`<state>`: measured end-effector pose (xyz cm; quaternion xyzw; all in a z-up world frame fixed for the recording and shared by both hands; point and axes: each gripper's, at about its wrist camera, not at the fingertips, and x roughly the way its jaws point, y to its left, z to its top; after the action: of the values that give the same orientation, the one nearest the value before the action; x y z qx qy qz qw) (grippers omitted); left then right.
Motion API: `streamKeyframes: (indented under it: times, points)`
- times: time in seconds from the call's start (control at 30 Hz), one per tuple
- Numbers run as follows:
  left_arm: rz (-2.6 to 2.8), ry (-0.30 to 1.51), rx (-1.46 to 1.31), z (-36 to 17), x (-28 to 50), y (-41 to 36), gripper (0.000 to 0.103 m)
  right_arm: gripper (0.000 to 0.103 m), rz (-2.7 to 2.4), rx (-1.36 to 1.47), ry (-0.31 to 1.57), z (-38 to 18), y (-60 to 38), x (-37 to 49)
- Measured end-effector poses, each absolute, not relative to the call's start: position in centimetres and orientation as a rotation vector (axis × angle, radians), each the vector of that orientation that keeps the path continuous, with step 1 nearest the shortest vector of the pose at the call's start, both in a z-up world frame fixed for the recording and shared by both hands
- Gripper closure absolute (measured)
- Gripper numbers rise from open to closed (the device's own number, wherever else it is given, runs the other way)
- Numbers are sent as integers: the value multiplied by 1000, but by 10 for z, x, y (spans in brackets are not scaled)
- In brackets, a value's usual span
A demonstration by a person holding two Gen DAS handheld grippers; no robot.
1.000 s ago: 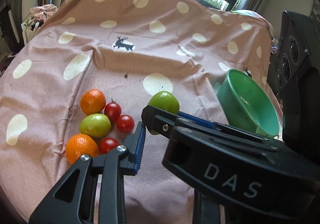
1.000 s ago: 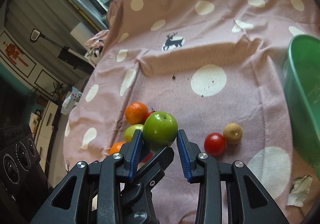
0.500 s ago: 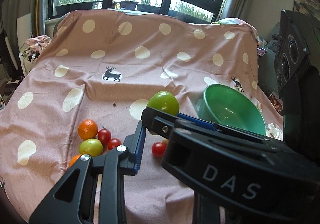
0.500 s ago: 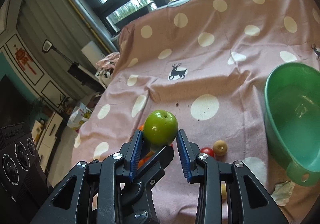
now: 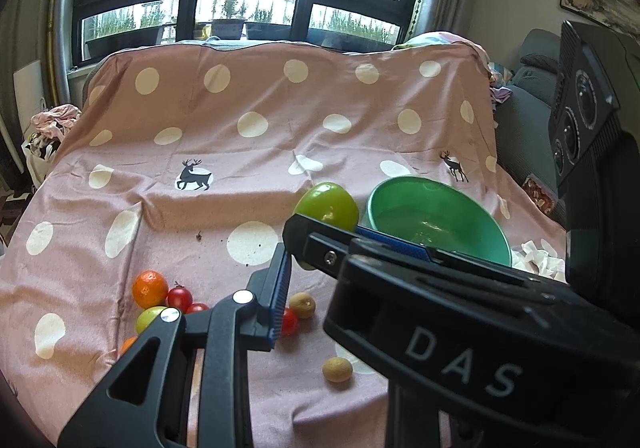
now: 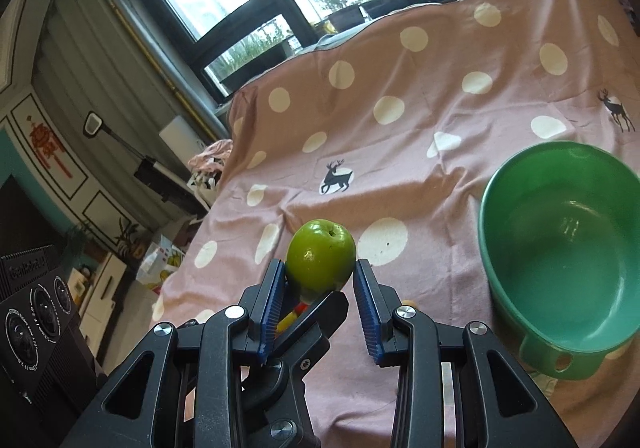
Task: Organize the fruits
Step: 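Lift the green apple with the right gripper and carry it over the green bowl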
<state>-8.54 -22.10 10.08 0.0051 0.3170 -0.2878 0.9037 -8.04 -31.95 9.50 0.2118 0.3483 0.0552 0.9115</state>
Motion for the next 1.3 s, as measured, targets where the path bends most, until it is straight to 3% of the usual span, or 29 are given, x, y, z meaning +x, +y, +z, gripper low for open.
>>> streamKeyframes:
  times: [1.3]
  points:
    - [-902, 658, 134, 99, -91, -330, 78, 64, -184, 584, 602, 103, -417, -125]
